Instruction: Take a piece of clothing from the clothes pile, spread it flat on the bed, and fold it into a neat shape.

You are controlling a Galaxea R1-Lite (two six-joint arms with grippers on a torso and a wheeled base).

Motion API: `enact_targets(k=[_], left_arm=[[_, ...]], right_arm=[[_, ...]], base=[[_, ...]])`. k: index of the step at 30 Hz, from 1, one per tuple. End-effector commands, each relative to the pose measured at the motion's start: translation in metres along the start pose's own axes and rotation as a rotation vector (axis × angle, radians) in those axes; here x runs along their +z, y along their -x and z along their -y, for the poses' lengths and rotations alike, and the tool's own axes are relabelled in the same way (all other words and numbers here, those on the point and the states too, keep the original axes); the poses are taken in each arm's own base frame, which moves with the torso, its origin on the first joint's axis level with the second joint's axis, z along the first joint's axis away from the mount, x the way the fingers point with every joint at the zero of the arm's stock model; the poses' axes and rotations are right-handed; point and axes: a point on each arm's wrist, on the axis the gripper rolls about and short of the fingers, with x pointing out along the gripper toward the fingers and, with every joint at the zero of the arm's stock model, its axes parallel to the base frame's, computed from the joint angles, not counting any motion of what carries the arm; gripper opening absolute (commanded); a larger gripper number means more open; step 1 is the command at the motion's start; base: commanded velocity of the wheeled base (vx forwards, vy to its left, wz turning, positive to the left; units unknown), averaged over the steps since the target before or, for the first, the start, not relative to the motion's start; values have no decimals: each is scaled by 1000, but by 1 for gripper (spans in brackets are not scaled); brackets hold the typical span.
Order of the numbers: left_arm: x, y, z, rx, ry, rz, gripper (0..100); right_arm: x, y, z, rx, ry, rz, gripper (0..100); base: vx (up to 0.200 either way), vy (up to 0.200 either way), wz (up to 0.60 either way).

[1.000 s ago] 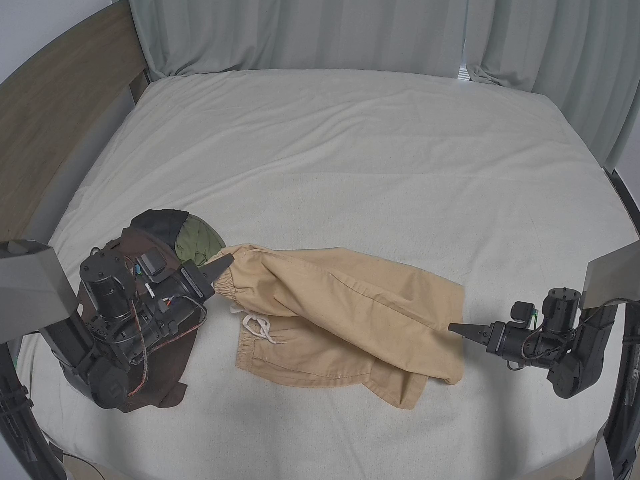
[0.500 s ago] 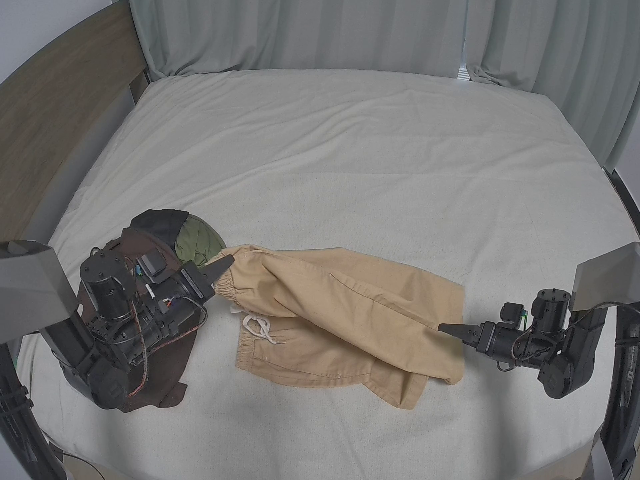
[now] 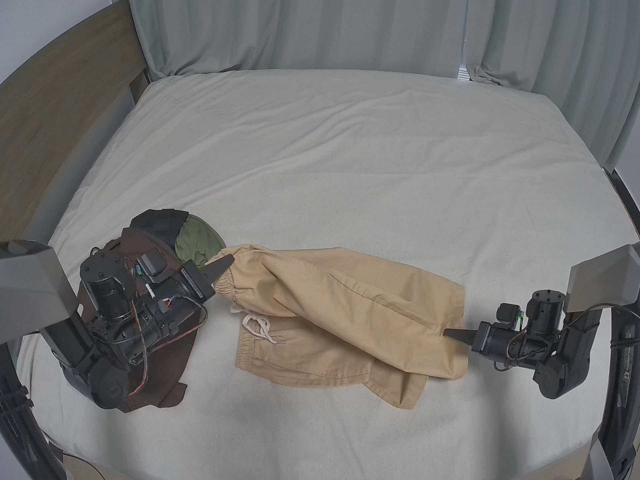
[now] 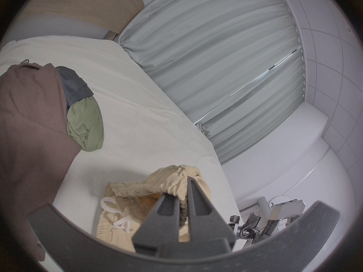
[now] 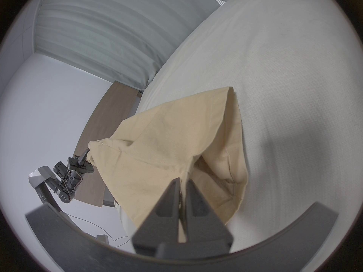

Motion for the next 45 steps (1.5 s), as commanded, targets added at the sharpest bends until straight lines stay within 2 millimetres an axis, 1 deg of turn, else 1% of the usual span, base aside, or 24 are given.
enact_targets(k=[1,5,6,9,11,17,25,26,31,36,39,45], left_arm=[[0,-1,-1,2,1,0,0],[-1,-2,-3,7,2,-3,0],[-2,-2,-4,9,3,-5,0],[-2,-2,-4,9,3,-5,0],[-1,-2,-4,8,3,-4,0],[-1,-2,-3,7,2,-3,0],[-1,-2,-3,6,2,-4,0],[-1,-2,-3,6,2,-4,0],[-1,-2,-2,4,2,-2,0],[0,-1,-2,3,1,-1,0],[0,-1,-1,0,1,3,0],[1,-1,0,-1,1,4,0]], right_arm=[[1,4,-2,-1,0,5,0],[11,20,-18,52,20,16,0],[11,23,-19,64,18,11,0],[16,42,-25,145,20,-21,0],[17,46,-25,164,16,-32,0],[16,45,-24,181,13,-48,0],[19,43,-24,188,27,-38,0],[20,42,-24,188,27,-37,100],[23,36,-23,201,43,-31,100],[18,15,-18,216,45,-61,100],[16,8,-14,217,45,-70,100],[16,0,-20,236,61,-77,100]], base=[[0,0,0],[0,0,0],[0,0,0],[0,0,0],[0,0,0],[0,0,0],[0,0,0],[0,0,0],[0,0,0],[0,0,0],[0,0,0],[0,0,0]])
